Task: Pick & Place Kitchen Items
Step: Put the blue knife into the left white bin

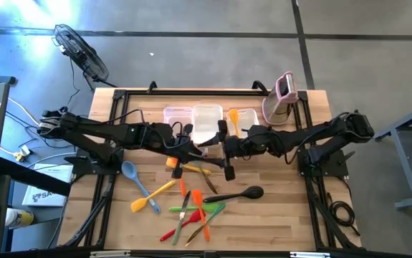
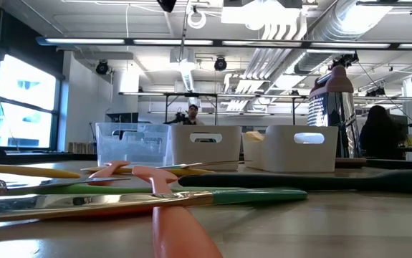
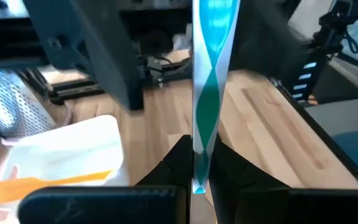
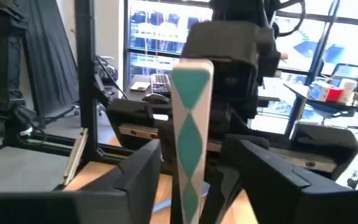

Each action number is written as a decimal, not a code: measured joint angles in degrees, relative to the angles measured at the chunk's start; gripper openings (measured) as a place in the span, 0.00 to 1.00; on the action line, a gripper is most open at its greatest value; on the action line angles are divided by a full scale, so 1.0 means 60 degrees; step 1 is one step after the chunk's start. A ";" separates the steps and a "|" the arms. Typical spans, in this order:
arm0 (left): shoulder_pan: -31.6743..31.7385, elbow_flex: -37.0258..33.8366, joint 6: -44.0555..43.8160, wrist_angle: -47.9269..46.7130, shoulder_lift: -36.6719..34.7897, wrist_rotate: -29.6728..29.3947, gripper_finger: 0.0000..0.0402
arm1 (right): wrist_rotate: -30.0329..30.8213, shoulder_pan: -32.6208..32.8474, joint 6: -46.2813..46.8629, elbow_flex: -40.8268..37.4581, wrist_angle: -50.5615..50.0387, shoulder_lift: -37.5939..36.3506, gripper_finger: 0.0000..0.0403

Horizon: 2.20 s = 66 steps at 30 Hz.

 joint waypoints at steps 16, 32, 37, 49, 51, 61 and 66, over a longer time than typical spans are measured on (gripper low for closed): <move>-0.0005 0.0000 0.0217 -0.0091 -0.0001 -0.0503 0.18 | 0.0237 -0.0154 -0.0339 0.0000 -0.0245 0.0005 0.08; -0.0013 0.0004 0.0217 -0.1704 -0.0047 -0.2998 0.30 | 0.2045 0.0603 -0.0790 0.0000 -0.1680 -0.0422 0.08; -0.0013 0.0004 0.0153 -0.2997 -0.0051 -0.4222 0.30 | 0.4353 0.1018 -0.0888 0.0000 -0.1908 -0.1016 0.08; -0.0016 0.0004 -0.2102 -0.6082 -0.0051 -0.4992 0.30 | 0.3319 -0.1996 0.2586 0.0000 -0.2255 -0.1760 0.08; -0.0016 0.0004 -0.2487 -0.6389 -0.0051 -0.4955 0.30 | 0.3000 -0.2466 0.3000 0.0000 -0.2314 -0.1555 0.08; -0.0016 0.0004 -0.3872 -0.7417 -0.0051 -0.4883 0.30 | 0.2306 -0.3489 0.4025 0.0000 -0.2179 -0.0186 0.08; -0.0016 0.0004 -0.3900 -0.7385 -0.0051 -0.4839 0.30 | 0.2307 -0.3618 0.4085 0.0000 -0.2171 0.0346 0.08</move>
